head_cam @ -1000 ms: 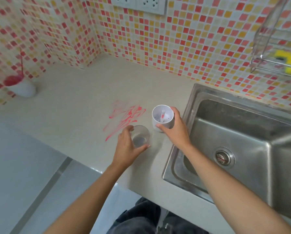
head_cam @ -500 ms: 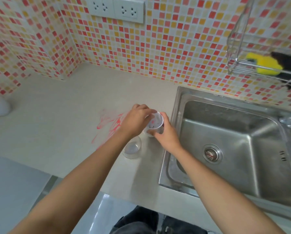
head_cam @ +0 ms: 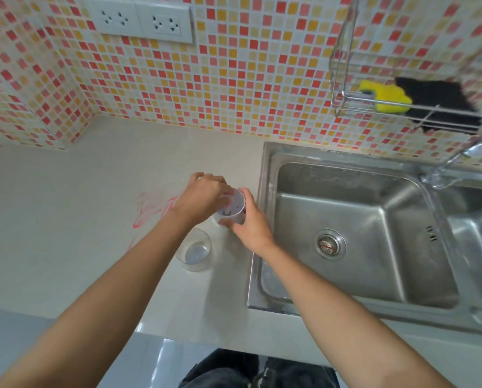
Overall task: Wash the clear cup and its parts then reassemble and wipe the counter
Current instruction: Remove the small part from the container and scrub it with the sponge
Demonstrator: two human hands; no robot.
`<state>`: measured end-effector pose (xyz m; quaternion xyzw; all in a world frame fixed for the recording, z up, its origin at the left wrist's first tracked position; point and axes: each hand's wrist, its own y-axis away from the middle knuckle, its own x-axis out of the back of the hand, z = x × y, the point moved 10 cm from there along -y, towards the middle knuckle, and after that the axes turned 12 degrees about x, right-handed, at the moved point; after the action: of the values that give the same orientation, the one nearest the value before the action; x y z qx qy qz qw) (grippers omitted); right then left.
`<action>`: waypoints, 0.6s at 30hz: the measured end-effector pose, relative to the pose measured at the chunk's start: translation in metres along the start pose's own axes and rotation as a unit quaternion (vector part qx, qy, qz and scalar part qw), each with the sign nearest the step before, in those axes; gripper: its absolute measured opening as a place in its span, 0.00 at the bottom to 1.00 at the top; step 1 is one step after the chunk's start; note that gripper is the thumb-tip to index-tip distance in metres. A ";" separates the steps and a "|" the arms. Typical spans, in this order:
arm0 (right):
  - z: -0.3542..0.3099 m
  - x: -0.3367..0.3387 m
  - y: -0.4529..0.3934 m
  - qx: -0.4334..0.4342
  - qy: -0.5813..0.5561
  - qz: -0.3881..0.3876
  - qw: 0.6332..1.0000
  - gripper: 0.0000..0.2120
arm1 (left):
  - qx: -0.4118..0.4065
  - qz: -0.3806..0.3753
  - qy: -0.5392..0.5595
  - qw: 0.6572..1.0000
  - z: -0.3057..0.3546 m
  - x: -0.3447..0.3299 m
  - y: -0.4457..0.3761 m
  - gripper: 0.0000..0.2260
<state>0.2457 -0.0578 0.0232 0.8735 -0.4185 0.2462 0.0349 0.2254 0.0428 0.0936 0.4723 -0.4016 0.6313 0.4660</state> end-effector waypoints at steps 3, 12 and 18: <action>0.000 -0.003 -0.001 -0.005 0.013 -0.007 1.000 0.33 | -0.017 -0.004 -0.016 1.000 0.001 0.001 -0.001 0.07; 0.005 -0.004 -0.002 -0.035 0.072 -0.048 0.996 0.46 | -0.036 0.063 0.027 0.997 0.017 0.039 -0.013 0.05; -0.035 0.117 -0.018 0.009 0.140 0.064 0.988 0.29 | -0.013 0.102 0.127 0.987 0.035 0.078 -0.028 0.06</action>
<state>0.3065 -0.1202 0.1101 0.8021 -0.4621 0.3719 0.0693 0.2512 0.0329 0.1795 0.3388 -0.3937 0.7250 0.4523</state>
